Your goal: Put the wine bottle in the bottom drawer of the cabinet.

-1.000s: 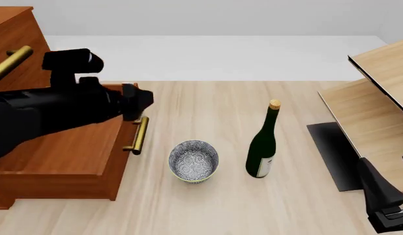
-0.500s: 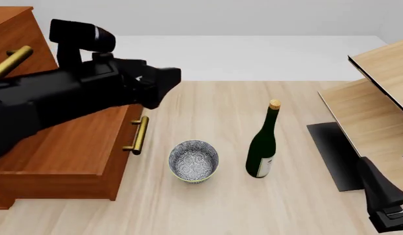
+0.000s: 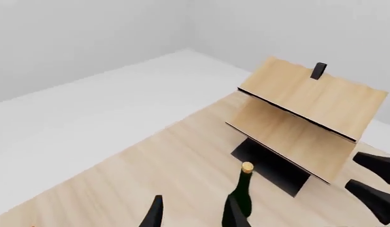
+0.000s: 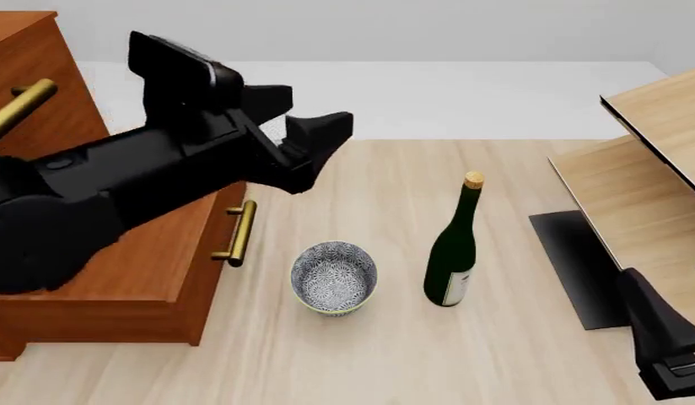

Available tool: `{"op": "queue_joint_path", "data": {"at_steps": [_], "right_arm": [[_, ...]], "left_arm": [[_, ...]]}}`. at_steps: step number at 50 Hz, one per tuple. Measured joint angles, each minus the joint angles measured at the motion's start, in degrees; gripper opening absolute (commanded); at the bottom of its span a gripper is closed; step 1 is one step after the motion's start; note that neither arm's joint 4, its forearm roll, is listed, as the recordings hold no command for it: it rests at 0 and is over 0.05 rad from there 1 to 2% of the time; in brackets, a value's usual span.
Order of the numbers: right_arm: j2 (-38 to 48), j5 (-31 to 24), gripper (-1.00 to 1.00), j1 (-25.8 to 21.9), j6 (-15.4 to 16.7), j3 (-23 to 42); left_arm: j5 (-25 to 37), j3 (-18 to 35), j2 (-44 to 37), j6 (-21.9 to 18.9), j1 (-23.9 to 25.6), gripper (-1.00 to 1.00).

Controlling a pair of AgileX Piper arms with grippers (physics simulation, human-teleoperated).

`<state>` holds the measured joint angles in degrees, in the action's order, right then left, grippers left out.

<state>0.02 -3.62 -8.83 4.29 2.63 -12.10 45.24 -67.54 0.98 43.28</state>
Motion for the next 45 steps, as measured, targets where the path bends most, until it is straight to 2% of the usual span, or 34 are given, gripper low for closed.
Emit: {"op": "queue_joint_path", "data": {"at_steps": [12,45], "right_arm": [[0.00,0.03,1.00,0.10,0.09,0.08],[0.00,0.27,1.00,-0.12,0.26,0.03]], "left_arm": [[-4.35,0.83,-3.77,-2.36,2.24,1.00],[-9.47,6.02,-13.76,-3.02,6.34,1.00]]}}
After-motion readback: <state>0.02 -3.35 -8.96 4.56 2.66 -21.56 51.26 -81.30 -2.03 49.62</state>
